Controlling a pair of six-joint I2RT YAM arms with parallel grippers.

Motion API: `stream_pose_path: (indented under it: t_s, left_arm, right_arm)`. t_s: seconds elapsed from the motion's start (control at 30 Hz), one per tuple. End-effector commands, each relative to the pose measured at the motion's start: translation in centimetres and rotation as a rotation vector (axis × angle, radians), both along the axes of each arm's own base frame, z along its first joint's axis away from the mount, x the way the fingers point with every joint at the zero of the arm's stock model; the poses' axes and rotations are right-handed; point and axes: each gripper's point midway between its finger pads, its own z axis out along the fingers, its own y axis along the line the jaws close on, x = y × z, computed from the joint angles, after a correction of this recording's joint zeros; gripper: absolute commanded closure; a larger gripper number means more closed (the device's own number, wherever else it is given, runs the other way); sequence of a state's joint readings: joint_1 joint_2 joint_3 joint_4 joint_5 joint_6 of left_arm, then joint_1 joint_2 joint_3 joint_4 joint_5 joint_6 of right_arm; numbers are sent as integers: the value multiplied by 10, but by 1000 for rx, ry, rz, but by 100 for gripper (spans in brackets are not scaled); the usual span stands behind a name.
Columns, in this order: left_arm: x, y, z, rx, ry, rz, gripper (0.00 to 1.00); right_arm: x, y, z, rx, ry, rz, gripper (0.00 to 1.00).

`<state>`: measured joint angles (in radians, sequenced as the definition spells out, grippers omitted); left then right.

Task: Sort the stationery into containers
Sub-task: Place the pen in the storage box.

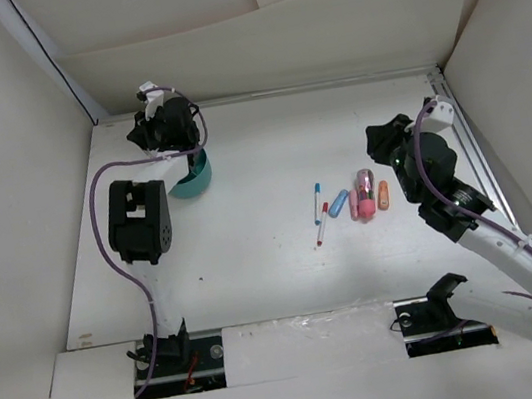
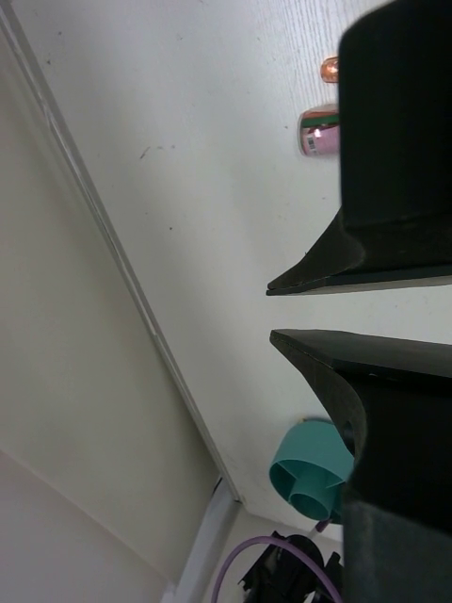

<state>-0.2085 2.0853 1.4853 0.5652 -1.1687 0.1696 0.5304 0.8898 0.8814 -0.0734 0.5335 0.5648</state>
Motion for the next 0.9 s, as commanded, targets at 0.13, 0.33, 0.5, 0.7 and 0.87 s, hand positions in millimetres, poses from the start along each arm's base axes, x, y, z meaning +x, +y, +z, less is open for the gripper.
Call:
stream_pose_path:
  t_s: [0.13,0.33,0.5,0.7,0.87]
  left_arm:
    - [0,1,18,4,-72,32,100]
    - [1,-3,19,12,-81,33,100]
    - [-1,-7,17,30,-72,40,98]
    - [-3,-14,13,89,-53,49,97]
    - [-1,-19,11,95,-57,42,96]
  right_arm:
    - [3,1,8,11,-40,5,73]
    - [3,1,8,2,-40,6,73]
    - [-1,-2,14,12,-57,5,73]
    - [-1,-2,14,12,-57,5,73]
    - [-1,-2,14,12,-57,5,73]
